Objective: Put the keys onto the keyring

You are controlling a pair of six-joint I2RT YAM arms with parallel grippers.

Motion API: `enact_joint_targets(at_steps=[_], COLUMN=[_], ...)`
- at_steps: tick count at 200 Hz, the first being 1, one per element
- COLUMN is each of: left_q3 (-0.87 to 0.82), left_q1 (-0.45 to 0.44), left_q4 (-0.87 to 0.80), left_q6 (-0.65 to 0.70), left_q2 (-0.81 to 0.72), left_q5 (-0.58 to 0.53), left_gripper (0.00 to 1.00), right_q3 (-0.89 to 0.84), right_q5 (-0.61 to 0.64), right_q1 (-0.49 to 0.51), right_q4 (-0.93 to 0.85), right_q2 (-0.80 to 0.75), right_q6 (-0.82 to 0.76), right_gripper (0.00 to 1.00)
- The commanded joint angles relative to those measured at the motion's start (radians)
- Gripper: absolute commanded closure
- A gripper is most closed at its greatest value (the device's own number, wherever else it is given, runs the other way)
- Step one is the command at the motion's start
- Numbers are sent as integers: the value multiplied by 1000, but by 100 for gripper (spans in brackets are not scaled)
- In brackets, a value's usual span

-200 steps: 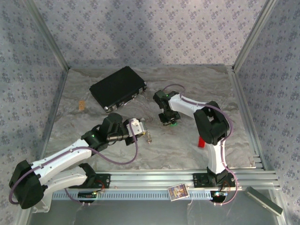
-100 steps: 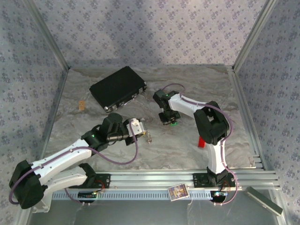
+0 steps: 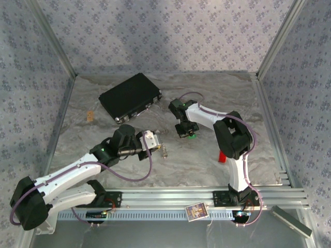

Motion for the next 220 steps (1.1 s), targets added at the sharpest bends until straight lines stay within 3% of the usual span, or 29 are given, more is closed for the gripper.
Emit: enact_joint_targets(at_steps=[1, 36, 71, 141, 183, 220], left_q3=[39, 39, 35, 34, 44, 47], left_q1=[-9, -8, -9, -9, -9, -9], left_q4=[-1, -1, 15, 31, 49, 59], left_q6=[13, 4, -32, -112, -180, -220], left_q2=[-1, -4, -11, -34, -27, -23], left_q5=[26, 25, 26, 6, -5, -18], left_gripper=[100, 100, 100, 100, 100, 100], right_q3=[28, 14, -49, -320, -432, -520], right_q5=[25, 44, 60, 86, -114, -380], right_q1=[2, 3, 8, 54, 69, 68], right_q4=[-34, -14, 66, 419, 556, 627], right_q2=[8, -46, -193, -556, -717, -834], right_q6=[-2, -1, -30, -188, -300, -367], right_gripper=[97, 100, 100, 100, 100, 100])
